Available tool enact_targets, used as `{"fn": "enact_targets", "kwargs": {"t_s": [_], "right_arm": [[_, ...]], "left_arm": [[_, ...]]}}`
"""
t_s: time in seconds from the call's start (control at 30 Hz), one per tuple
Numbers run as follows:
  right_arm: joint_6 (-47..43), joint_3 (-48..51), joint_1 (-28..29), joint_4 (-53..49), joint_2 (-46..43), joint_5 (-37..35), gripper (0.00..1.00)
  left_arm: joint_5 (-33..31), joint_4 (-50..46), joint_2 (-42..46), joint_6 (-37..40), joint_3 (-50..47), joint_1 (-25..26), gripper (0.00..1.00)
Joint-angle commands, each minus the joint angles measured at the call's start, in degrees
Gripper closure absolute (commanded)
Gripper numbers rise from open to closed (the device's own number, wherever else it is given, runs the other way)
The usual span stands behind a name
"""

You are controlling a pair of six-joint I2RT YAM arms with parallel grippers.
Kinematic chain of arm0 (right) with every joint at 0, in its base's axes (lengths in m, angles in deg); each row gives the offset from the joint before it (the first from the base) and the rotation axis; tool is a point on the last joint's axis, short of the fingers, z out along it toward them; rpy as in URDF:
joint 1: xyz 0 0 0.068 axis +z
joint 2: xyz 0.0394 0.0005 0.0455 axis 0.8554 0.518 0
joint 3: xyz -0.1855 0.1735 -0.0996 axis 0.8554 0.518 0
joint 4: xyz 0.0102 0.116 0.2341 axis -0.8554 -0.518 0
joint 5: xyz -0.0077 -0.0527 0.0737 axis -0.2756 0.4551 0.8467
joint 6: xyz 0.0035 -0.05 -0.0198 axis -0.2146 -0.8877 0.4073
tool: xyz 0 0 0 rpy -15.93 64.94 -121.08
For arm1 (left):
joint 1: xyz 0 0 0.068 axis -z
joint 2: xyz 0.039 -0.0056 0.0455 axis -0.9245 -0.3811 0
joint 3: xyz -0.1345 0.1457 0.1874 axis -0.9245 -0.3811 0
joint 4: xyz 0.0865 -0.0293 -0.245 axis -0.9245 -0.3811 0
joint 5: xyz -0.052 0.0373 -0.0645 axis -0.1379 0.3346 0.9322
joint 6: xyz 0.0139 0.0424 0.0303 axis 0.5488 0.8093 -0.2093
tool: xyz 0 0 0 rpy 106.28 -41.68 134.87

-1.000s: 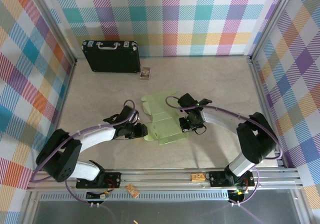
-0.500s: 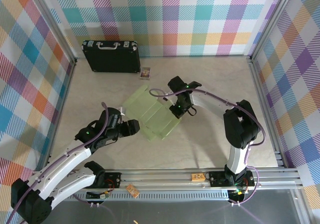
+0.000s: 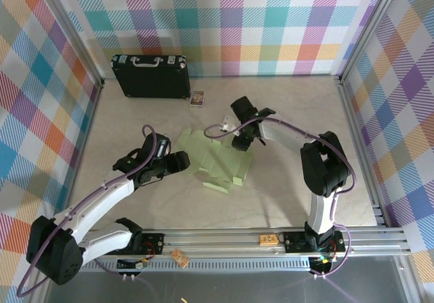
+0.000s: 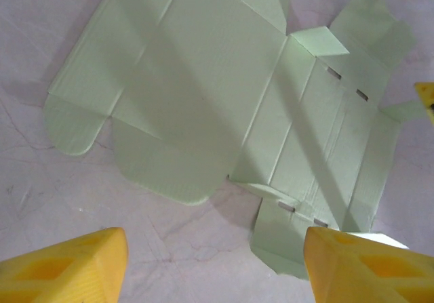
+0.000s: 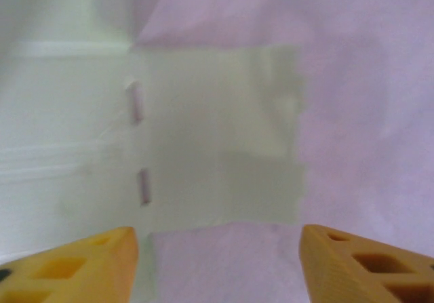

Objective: Fold the paper box

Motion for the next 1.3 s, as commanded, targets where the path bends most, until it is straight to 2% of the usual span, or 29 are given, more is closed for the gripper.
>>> {"fn": "enact_targets", "kwargs": {"t_s": [0.0, 0.1, 0.17, 0.3, 0.4, 0.53, 0.8, 1.03, 1.27], "right_arm": [[13.0, -1.6, -1.6, 6.4, -5.8, 2.5, 0.26], [29.4, 4.4, -4.3, 5.7, -12.3, 7.4, 0.20], [40.9, 10.0, -6.3, 4.7, -15.6, 10.1, 0.20], [56.0, 26.2, -8.4, 10.3, -22.1, 18.5, 0.27], [63.0, 34.7, -8.4, 16.1, -24.1, 24.9, 0.33], [68.3, 39.6, -8.4, 21.7, -23.2, 29.2, 0.39], [73.0, 42.4, -8.4, 31.5, -18.6, 33.2, 0.47], [76.2, 42.5, -8.4, 35.4, -15.6, 33.3, 0.54], [77.0, 42.0, -8.4, 36.2, -14.2, 34.3, 0.57]], "left_arm": [[2.1, 4.4, -2.7, 0.1, -0.3, -1.7, 0.30], [4.0, 5.9, -7.8, 1.3, 1.9, -1.8, 0.31], [5.1, 6.2, -11.4, 2.0, 3.8, -1.8, 0.34], [9.2, 8.3, -18.2, 3.6, 6.9, -1.6, 0.40], [12.0, 10.4, -23.1, 4.0, 9.1, -1.3, 0.48], [14.2, 11.4, -29.1, 4.8, 12.6, -0.3, 0.55], [13.4, 13.5, -37.0, 4.8, 14.8, 1.4, 0.62], [13.6, 14.3, -39.7, 3.9, 12.7, 2.3, 0.64], [13.7, 14.6, -37.7, 3.0, 9.2, 2.9, 0.64]]}}
